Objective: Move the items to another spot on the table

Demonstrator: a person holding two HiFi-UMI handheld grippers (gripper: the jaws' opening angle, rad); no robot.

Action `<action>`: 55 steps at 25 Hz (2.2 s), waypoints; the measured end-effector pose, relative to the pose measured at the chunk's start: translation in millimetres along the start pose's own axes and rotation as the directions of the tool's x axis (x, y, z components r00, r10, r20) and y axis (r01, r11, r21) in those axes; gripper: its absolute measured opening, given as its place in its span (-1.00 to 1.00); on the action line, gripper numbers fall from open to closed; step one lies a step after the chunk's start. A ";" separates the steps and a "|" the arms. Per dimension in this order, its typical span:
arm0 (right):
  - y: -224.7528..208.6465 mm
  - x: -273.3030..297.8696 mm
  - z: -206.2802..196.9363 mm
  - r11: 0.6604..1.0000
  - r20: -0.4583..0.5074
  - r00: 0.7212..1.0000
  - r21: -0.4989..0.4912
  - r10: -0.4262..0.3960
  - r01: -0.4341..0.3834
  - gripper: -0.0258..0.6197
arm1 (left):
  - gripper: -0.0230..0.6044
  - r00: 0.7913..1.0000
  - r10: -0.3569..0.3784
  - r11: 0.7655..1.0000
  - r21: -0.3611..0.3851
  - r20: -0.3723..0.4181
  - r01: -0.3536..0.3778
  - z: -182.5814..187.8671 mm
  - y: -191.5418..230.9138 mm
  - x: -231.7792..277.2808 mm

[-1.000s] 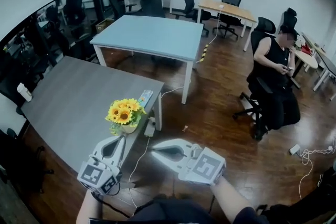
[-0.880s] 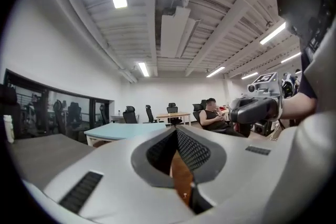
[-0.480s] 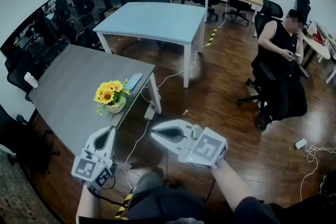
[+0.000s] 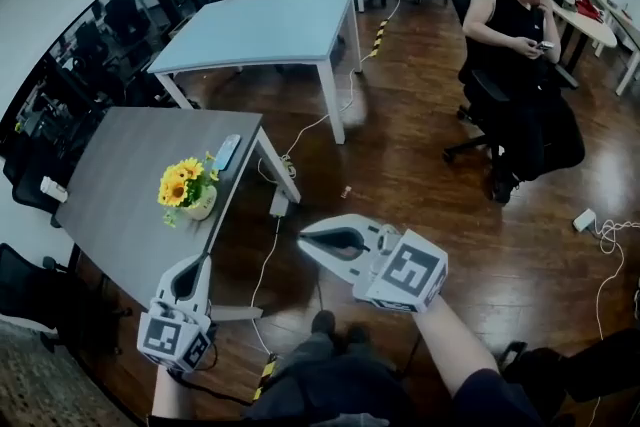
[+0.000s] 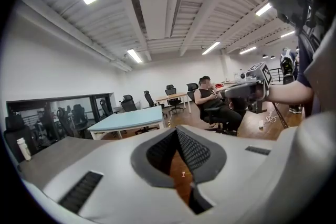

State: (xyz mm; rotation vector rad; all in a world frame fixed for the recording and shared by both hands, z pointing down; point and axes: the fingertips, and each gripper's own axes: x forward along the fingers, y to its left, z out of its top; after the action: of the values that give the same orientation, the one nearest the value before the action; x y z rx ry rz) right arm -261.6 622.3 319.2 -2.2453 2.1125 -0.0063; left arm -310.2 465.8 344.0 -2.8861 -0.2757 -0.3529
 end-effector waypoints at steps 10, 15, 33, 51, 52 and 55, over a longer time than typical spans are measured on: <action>27.1 17.5 -22.5 0.995 -0.059 0.996 0.075 0.074 -0.069 -0.98 | -0.86 0.999 0.006 1.000 -0.021 -0.047 -0.007 -27.5 -9.8 -17.6; 21.3 13.3 -24.6 0.998 -0.066 0.996 0.047 0.053 -0.050 -0.98 | -0.86 0.999 0.006 0.999 -0.048 -0.044 -0.008 -31.7 -15.5 -16.3; 10.0 -9.1 -44.4 0.993 -0.079 0.996 0.104 -0.038 0.046 -0.98 | -0.87 0.994 -0.056 0.997 -0.064 -0.097 0.050 -65.6 -13.0 -4.4; 111.5 190.4 -27.9 0.993 -0.142 0.982 0.019 0.122 -0.120 -0.98 | -0.86 0.994 0.066 0.982 -0.184 0.082 -0.050 -81.5 136.1 -118.9; 122.7 206.5 -24.2 0.992 -0.141 0.982 0.006 0.125 -0.125 -0.98 | -0.86 0.992 0.058 0.979 -0.201 0.109 -0.035 -79.3 149.6 -125.9; 156.8 245.7 -17.8 0.990 -0.168 0.976 0.008 0.140 -0.140 -0.98 | -0.87 0.986 0.054 0.968 -0.251 0.155 -0.014 -81.6 182.2 -144.8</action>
State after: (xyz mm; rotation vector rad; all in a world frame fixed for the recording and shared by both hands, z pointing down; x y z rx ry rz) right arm -403.5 367.1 320.6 -2.1625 2.3524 -0.1920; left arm -427.4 248.9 348.8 -3.1699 -0.2215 -0.1568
